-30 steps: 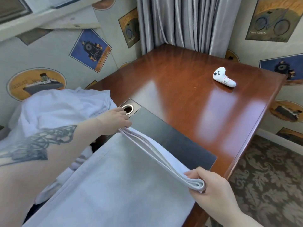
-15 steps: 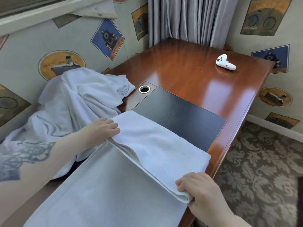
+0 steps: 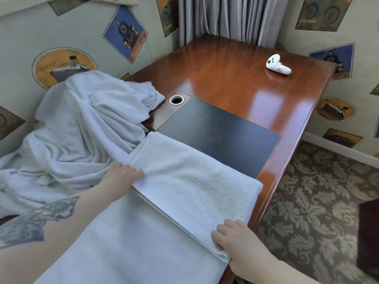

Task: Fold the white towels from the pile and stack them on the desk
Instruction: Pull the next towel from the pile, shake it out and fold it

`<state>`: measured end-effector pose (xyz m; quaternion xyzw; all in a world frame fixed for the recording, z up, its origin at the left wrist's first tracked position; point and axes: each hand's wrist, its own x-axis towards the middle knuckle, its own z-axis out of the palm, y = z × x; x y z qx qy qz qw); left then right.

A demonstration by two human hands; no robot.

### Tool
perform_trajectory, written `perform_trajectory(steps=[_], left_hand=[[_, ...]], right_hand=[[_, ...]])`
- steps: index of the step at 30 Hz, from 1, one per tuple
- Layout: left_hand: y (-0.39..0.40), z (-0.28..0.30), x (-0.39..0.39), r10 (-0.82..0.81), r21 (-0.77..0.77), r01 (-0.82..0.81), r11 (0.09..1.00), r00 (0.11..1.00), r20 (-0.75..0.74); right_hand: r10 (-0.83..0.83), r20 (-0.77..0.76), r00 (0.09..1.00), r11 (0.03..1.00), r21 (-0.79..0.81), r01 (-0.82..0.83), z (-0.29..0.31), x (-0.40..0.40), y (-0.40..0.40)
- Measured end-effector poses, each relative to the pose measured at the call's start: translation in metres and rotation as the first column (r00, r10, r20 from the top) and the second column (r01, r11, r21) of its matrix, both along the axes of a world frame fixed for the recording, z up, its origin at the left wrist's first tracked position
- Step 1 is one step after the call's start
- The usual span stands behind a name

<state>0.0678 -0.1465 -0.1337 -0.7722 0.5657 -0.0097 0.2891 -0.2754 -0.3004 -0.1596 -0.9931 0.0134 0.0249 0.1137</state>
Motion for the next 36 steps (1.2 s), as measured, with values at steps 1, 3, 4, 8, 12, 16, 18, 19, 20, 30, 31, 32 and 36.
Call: perform_trajectory(steps=[1, 3, 4, 8, 12, 16, 18, 19, 20, 30, 31, 32, 36], left_hand=[[-0.003, -0.003, -0.002, 0.078, 0.069, -0.079, 0.994, 0.997, 0.013], [-0.015, -0.002, -0.009, 0.221, 0.216, -0.218, 0.952, 0.975, 0.008], [-0.024, 0.002, -0.014, 0.29, 0.283, -0.277, 0.918, 0.957, -0.004], [-0.074, 0.018, -0.037, 0.457, 0.298, -0.383, 0.874, 0.856, -0.24], [-0.11, -0.008, -0.103, 0.265, -0.25, -0.433, 0.866, 0.822, -0.505], [-0.106, -0.057, -0.122, 0.28, -0.287, -0.504, 0.815, 0.775, -0.566], [-0.102, -0.067, -0.115, 0.251, -0.333, -0.476, 0.814, 0.805, -0.538], [-0.101, -0.069, -0.113, 0.238, -0.348, -0.466, 0.814, 0.813, -0.531], [-0.101, -0.07, -0.111, 0.233, -0.356, -0.464, 0.811, 0.814, -0.532], [-0.107, -0.061, -0.086, 0.211, -0.316, -0.42, 0.851, 0.823, -0.527], [-0.107, -0.06, -0.079, 0.216, -0.311, -0.421, 0.852, 0.824, -0.524], [-0.108, -0.059, -0.074, 0.227, -0.3, -0.432, 0.851, 0.816, -0.532], [-0.108, -0.066, -0.071, 0.231, -0.289, -0.432, 0.855, 0.814, -0.533]], right_hand=[[-0.009, -0.038, 0.999, 1.0, 0.002, 0.009, 0.002, 0.002, 0.003], [-0.026, -0.114, 0.993, 1.0, -0.004, 0.026, 0.009, 0.009, 0.005], [-0.029, -0.163, 0.986, 0.999, 0.031, 0.034, 0.01, 0.008, 0.003], [-0.246, -0.169, 0.954, 0.911, 0.297, 0.287, 0.016, 0.027, -0.008], [-0.492, -0.005, 0.871, 0.869, 0.053, 0.491, 0.012, 0.064, -0.006], [-0.539, -0.037, 0.841, 0.839, -0.114, 0.533, -0.014, 0.067, -0.014], [-0.559, -0.06, 0.827, 0.828, -0.107, 0.551, -0.026, 0.061, -0.016], [-0.563, -0.059, 0.824, 0.825, -0.101, 0.557, -0.031, 0.06, -0.016], [-0.565, -0.053, 0.823, 0.823, -0.098, 0.559, -0.033, 0.06, -0.016], [-0.598, 0.045, 0.8, 0.795, -0.093, 0.6, -0.023, 0.073, -0.014], [-0.606, 0.052, 0.794, 0.789, -0.087, 0.608, -0.02, 0.079, -0.013], [-0.604, 0.053, 0.795, 0.79, -0.085, 0.607, -0.018, 0.084, -0.012], [-0.562, 0.005, 0.827, 0.819, -0.133, 0.557, -0.022, 0.088, -0.016]])
